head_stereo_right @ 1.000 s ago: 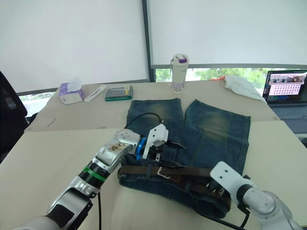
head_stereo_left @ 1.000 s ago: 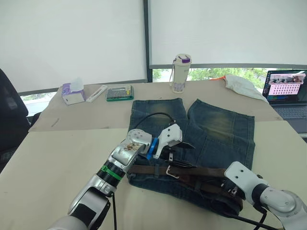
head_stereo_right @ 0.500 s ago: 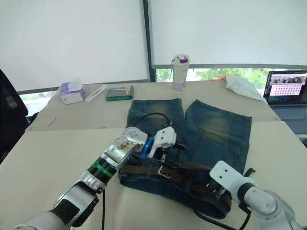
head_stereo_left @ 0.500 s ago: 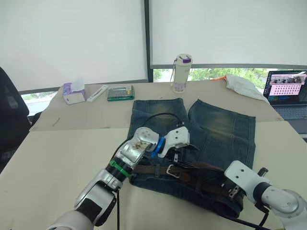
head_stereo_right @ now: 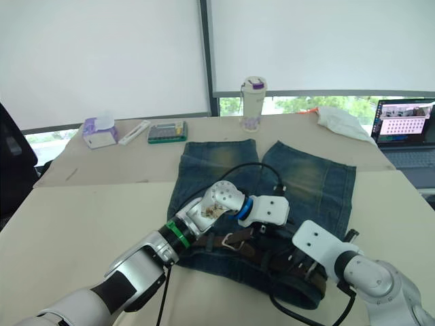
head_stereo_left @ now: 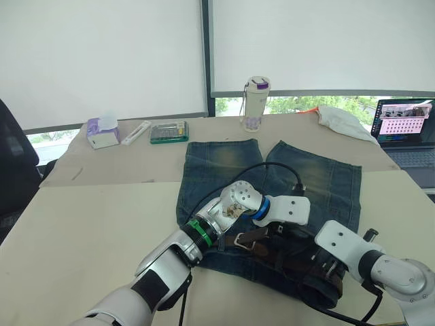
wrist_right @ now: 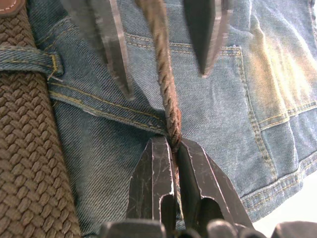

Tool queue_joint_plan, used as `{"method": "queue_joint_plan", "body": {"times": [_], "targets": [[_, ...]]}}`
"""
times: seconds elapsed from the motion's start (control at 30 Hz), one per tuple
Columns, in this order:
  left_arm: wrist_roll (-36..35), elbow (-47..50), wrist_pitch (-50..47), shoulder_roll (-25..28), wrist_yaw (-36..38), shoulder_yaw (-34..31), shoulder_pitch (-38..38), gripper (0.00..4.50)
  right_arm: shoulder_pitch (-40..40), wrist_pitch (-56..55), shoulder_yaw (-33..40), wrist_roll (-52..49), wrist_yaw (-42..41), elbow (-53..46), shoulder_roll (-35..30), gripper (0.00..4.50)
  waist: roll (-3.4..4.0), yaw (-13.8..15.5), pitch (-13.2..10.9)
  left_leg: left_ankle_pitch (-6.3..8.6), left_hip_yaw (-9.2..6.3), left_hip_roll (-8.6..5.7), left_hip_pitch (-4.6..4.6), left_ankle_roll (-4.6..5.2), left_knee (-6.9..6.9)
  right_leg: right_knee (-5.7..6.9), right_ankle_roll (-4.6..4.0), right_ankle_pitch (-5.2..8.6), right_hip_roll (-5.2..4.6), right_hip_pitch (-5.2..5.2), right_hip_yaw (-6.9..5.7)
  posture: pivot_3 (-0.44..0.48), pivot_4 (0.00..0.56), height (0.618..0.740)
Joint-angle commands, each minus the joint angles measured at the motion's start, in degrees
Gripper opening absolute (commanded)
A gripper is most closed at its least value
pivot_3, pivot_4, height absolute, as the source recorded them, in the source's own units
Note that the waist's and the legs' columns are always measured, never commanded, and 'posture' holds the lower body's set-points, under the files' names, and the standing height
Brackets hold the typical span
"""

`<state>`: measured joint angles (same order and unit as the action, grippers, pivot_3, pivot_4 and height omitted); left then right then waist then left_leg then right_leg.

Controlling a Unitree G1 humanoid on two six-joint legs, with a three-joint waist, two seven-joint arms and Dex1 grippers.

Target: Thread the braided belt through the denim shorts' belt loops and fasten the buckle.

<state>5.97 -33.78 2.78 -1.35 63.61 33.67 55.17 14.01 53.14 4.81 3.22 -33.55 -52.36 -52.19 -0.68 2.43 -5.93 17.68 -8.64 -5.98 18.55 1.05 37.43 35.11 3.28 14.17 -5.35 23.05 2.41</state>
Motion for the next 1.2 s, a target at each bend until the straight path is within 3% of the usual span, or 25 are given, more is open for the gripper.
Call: {"method": "queue_joint_plan", "body": {"times": [0.03, 0.1, 0.13, 0.3, 0.4, 0.47, 0.67, 1.03, 1.2], "targets": [[0.44, 0.65, 1.52, 0.06, -0.69, -1.29, 0.71, 0.70, -1.09, 0.34, -0.23, 0.18, 0.32, -2.52, -0.02, 0.00, 0.00, 0.02, 0.00, 0.00, 0.00, 0.00, 0.00, 0.00, 0.02, 0.01, 0.00, 0.00, 0.00, 0.00, 0.00, 0.000, 0.150, 0.740], [-0.08, 0.74, 0.99, 0.20, -0.88, -2.11, 0.19, 0.06, -1.37, 0.73, 0.72, -0.60, 0.35, -2.85, 1.08, 0.00, 0.00, 0.00, 0.00, 0.00, 0.00, 0.00, 0.00, 0.00, 0.02, 0.01, 0.00, 0.00, 0.00, 0.00, 0.00, 0.000, 0.150, 0.740], [-0.23, 0.66, 1.07, 0.55, -0.89, -2.51, -0.02, 0.02, -1.12, 1.55, 1.97, -2.17, -0.67, -3.62, 1.90, 0.00, 0.00, 0.01, 0.00, 0.00, 0.00, 0.00, 0.00, 0.00, 0.02, 0.02, 0.00, 0.00, 0.01, 0.00, 0.00, 0.000, 0.150, 0.740], [-4.42, 1.57, 2.87, 3.53, 0.52, -7.56, -2.55, 0.00, 0.50, 4.45, 16.59, -12.95, -5.28, -7.55, 9.84, 1.82, 0.01, -0.21, 0.01, 0.00, -0.02, 0.05, -0.01, 0.00, 0.03, 0.11, 0.00, 0.00, 0.04, 0.03, 0.01, 0.000, 0.150, 0.740], [-6.21, 2.16, 4.75, 5.80, 0.97, -10.16, -4.03, 0.00, 1.62, 2.37, 20.06, -24.46, -7.05, -7.64, 9.64, 1.82, 0.02, -0.33, 0.01, 0.00, 0.00, 0.05, -0.07, 0.00, 0.04, 0.20, -0.01, -0.01, 0.03, 0.04, 0.08, 0.000, 0.150, 0.740], [-6.90, 2.47, 6.81, 7.27, 1.44, -11.44, -4.93, 0.00, 1.39, 1.08, 17.57, -27.28, -4.48, -7.64, 8.13, 1.82, 0.03, -0.33, 0.02, 0.00, -0.02, 0.05, -0.10, 0.00, 0.02, 0.21, -0.02, -0.01, 0.04, 0.03, 0.05, 0.000, 0.150, 0.740], [-12.71, 10.05, 6.41, 12.11, 6.03, -15.26, -10.03, 0.00, 1.36, 0.09, -1.25, -21.62, 3.95, -7.64, 1.44, 1.82, 0.06, -0.11, 0.04, 0.00, -0.04, 0.02, -0.05, 0.01, 0.04, 0.21, -0.02, -0.01, -0.03, 0.07, 0.00, 0.000, 0.150, 0.740], [-14.54, 15.58, 7.73, 17.73, 12.54, -14.18, -15.58, 0.00, 2.89, 1.31, -7.51, -13.37, 7.69, -6.30, -2.82, 1.82, 0.09, -0.09, 0.06, 0.04, -0.10, -0.02, 0.03, 0.06, 0.31, 0.22, -0.01, -0.01, -0.02, 0.03, -0.04, 0.000, 0.150, 0.740], [-12.94, 12.63, 11.87, 18.99, 13.45, -13.73, -16.02, 0.00, 2.56, 1.91, -7.14, -11.92, 7.42, -6.35, -3.23, 0.35, 0.10, -0.11, 0.06, 0.04, -0.10, -0.02, 0.03, 0.06, 0.31, 0.20, -0.01, -0.01, -0.02, 0.02, -0.05, 0.000, 0.150, 0.740]]}}
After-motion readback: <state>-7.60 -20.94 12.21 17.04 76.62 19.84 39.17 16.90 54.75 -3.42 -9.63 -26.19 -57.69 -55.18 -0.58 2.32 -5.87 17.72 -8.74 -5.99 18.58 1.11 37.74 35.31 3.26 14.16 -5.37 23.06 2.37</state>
